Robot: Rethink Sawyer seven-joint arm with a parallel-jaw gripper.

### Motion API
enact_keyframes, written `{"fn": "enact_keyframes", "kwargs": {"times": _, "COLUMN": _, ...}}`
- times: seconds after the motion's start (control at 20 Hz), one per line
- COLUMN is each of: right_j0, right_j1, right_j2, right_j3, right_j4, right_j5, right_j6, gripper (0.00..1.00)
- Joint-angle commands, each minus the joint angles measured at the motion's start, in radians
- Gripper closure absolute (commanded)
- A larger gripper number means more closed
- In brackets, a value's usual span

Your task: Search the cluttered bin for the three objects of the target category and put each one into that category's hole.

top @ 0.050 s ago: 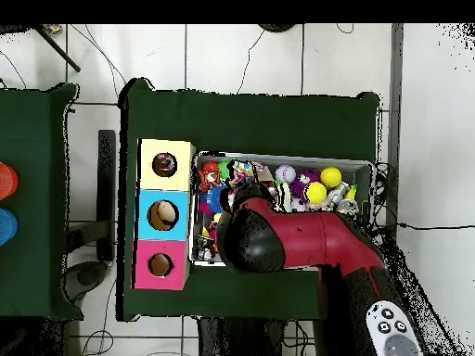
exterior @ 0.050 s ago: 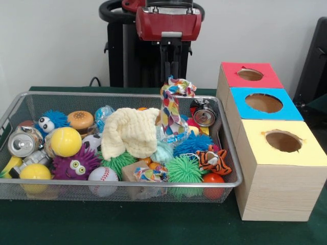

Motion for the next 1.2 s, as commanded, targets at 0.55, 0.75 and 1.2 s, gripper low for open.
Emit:
{"fn": "enact_keyframes", "kwargs": {"times": 0.55, "right_j0": 0.068, "right_j1": 0.043, "right_j2": 0.046, "right_j3": -0.047, "right_j4": 0.002, "right_j5": 0.042, "right_j6": 0.064, "gripper": 1.00}}
{"fn": "enact_keyframes", "kwargs": {"times": 0.75, "right_j0": 0.103, "right_j1": 0.049, "right_j2": 0.030, "right_j3": -0.058, "right_j4": 0.002, "right_j5": 0.042, "right_j6": 0.079, "gripper": 1.00}}
{"fn": "enact_keyframes", "kwargs": {"times": 1.2, "right_j0": 0.182, "right_j1": 0.091, "right_j2": -0.002, "right_j3": -0.104, "right_j4": 0.006, "right_j5": 0.011, "right_j6": 0.116, "gripper": 1.00}}
